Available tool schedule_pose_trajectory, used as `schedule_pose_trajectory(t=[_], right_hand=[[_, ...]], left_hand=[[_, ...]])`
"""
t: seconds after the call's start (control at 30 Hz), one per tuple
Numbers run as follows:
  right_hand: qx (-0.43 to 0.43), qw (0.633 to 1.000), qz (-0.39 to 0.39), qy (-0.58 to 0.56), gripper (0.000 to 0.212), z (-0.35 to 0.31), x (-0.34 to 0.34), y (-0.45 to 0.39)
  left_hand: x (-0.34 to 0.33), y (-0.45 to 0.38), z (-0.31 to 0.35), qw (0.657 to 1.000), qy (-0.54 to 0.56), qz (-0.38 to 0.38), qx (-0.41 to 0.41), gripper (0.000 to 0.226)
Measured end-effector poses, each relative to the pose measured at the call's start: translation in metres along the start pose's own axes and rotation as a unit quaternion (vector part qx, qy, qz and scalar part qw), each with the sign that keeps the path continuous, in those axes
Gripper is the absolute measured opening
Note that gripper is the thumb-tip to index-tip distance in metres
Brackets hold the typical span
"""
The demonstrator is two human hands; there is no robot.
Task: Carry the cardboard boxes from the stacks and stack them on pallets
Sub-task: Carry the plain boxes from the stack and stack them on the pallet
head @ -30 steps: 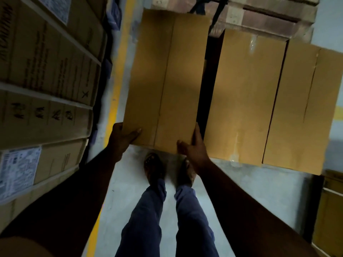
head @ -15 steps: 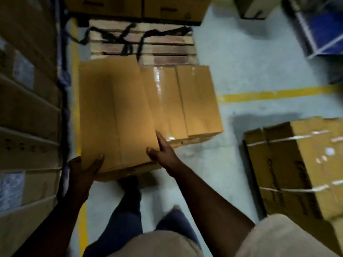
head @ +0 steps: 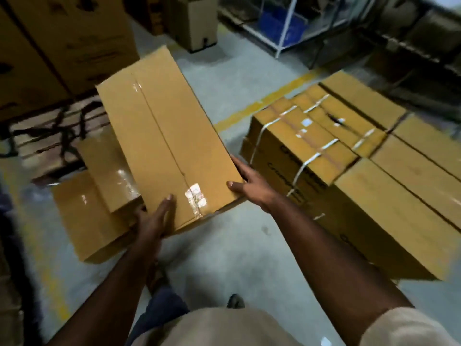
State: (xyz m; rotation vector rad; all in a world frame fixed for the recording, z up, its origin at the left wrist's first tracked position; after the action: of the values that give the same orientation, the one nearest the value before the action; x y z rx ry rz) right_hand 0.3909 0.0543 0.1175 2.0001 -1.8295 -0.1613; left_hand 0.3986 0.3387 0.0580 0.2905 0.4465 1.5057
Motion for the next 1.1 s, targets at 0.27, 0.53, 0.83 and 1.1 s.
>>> schedule_pose_trajectory(t=[0.27, 0.53, 0.83, 1.1], right_hand=[[-0.02, 0.993, 0.101, -0.058, 0.078, 0.06, 0.132, 0.114], [-0.046, 0.99, 0.121, -0.057, 0.075, 0.103, 0.23, 0.079], [-0.053, 0.991, 0.113, -0.047, 0.068, 0.102, 0.371, -0.007], [-0.078, 0.991, 0.056, -0.093, 0.07, 0.133, 0.487, -0.057]], left_hand=[[-0.156, 0.03, -0.034, 0.992, -0.022, -0.122, 0.021, 0.115], [-0.251, -0.027, -0.052, 0.991, -0.033, -0.117, 0.048, 0.097], [-0.374, -0.11, -0.047, 0.979, -0.006, -0.19, 0.069, 0.088], [-0.473, -0.147, -0.062, 0.964, -0.07, -0.227, 0.117, 0.081]])
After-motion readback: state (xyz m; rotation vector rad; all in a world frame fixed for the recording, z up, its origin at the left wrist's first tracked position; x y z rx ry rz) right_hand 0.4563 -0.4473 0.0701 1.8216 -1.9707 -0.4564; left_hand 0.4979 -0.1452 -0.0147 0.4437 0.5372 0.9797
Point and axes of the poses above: each hand's wrist, its own y-axis away from the middle knuckle, its own x-axis out of the back of the hand, z = x × y, the point moved 10 cm from there along -y, towards the middle knuckle, and after that the axes turned 6 degrees about -z, right-handed, at the moved point
